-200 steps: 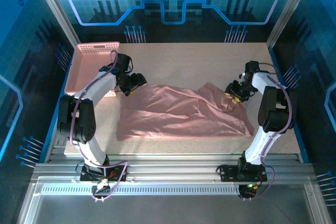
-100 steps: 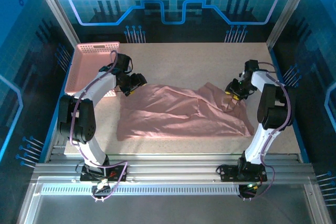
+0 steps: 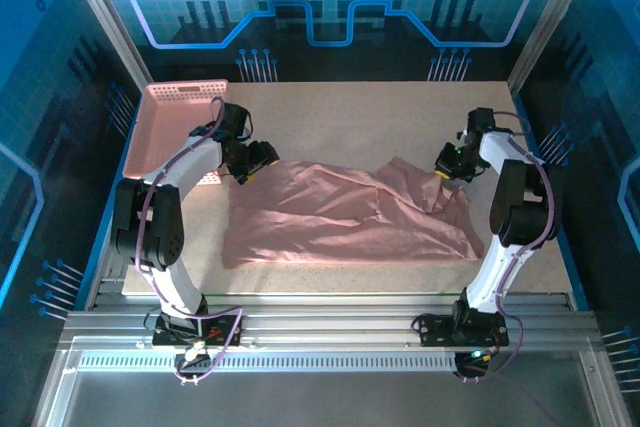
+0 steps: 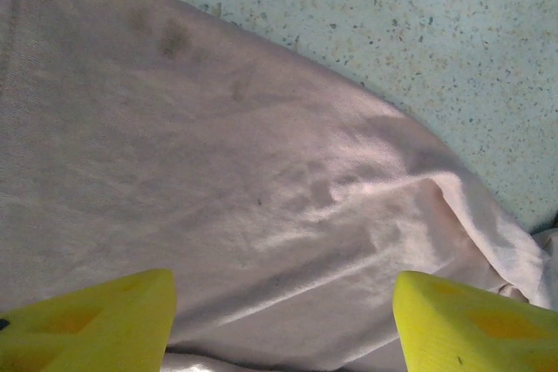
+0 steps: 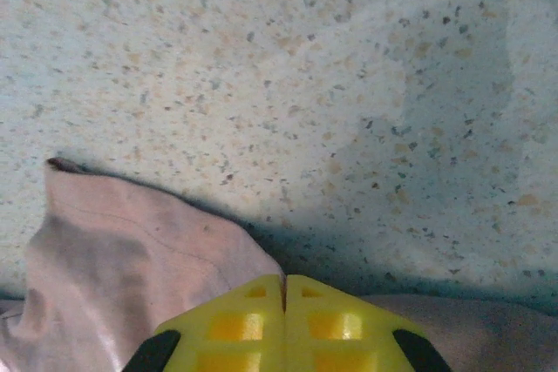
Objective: Fold and stack the t-shirts
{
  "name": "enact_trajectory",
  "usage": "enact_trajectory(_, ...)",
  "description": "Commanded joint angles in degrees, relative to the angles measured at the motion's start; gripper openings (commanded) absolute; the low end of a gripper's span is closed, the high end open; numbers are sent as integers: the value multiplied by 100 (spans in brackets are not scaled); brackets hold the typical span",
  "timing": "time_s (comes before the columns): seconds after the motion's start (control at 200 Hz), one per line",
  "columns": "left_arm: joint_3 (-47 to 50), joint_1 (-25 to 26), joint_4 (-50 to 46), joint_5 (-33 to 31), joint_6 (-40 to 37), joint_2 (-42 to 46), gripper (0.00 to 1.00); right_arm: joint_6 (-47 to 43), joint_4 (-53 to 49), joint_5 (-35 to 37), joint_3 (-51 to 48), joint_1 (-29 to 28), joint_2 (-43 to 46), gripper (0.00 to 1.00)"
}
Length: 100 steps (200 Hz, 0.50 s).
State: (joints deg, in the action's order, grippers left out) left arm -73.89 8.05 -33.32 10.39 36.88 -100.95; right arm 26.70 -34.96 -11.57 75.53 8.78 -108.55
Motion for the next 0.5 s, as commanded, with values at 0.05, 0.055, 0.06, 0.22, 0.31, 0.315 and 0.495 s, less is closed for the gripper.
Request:
enact_trajectory(0.05,-472,-126,-46,97,-221,-203,68,-256,258,80,-177,-75,914,0)
enact_trajectory(0.055,-488,-128,-46,91,-219,-209,68,-259,264,87,-182,-76,932,0)
enact_trajectory(0.06,-500,-133,-49,89,-222,-221,68,-269,267,95,-189,-81,950,0)
enact_trajectory(0.22,-853,-293,-100,-3,-235,-386,68,-447,380,195,-369,-213,1390,0)
enact_trajectory(0.31,-1103,-339,-157,-127,-291,-526,68,-501,307,251,-441,-253,1466,0)
enact_trajectory(0.315,-1116,-339,-161,-130,-298,-538,68,-500,306,251,-446,-253,1467,0)
enact_trajectory(0.495,-1694,-349,-300,-280,-410,-1024,67,-521,317,252,-627,-280,1612,0)
